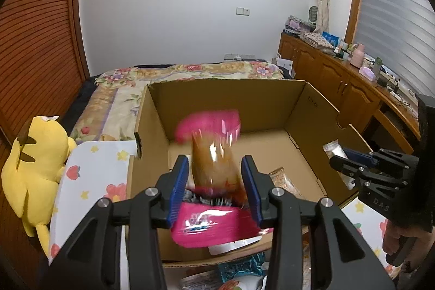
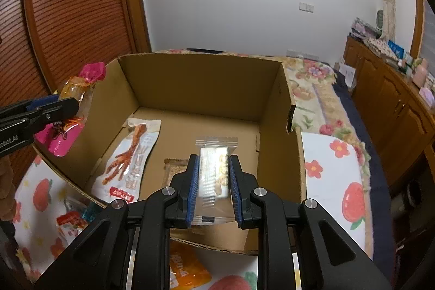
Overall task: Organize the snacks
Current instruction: 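Carry both snacks over the box and open both tools to release them, then withdraw both tools back toward the remaining snack pile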
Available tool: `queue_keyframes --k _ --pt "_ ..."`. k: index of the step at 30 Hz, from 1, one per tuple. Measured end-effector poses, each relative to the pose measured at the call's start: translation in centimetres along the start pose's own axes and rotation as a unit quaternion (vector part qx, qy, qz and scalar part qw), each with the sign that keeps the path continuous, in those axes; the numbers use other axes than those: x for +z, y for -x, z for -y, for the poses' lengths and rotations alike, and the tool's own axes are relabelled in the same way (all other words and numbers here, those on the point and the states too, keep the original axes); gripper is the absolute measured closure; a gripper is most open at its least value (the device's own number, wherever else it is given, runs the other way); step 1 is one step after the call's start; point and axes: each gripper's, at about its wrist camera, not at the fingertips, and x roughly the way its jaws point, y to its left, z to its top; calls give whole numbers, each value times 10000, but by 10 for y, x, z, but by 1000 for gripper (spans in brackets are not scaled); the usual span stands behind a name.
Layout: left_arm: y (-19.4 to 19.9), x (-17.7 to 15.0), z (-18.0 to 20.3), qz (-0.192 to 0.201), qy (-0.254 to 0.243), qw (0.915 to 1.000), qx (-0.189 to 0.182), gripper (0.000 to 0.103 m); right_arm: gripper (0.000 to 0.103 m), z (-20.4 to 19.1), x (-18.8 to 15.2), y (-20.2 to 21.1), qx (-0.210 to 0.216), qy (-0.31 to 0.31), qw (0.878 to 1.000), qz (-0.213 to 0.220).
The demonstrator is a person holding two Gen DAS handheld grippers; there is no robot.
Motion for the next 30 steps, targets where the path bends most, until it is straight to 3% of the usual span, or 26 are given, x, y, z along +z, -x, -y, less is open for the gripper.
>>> queue_keyframes --k 2,4,12,16,20,25,30 --pt "1 0 0 4 9 10000 -8 62 81 -2 0 0 98 -28 9999 -28" --pt "2 0 1 5 9 10000 -51 51 76 -4 -2 0 150 -25 9999 -37" --pt "22 -8 7 247 -219 9994 -95 43 61 -8 -7 15 346 -68 9993 120" --pt "40 -16 14 508 -433 9978 11 23 60 -15 -15 39 410 23 9984 379" --pt "58 -25 22 733 -603 9955 1 20 54 -22 -23 65 582 32 9963 630" --pt "80 -36 27 987 -584 9933 -160 1 46 -31 -43 88 607 178 9951 766" --pt "92 -51 34 1033 -781 9914 -203 0 39 -34 -59 89 771 162 9951 603"
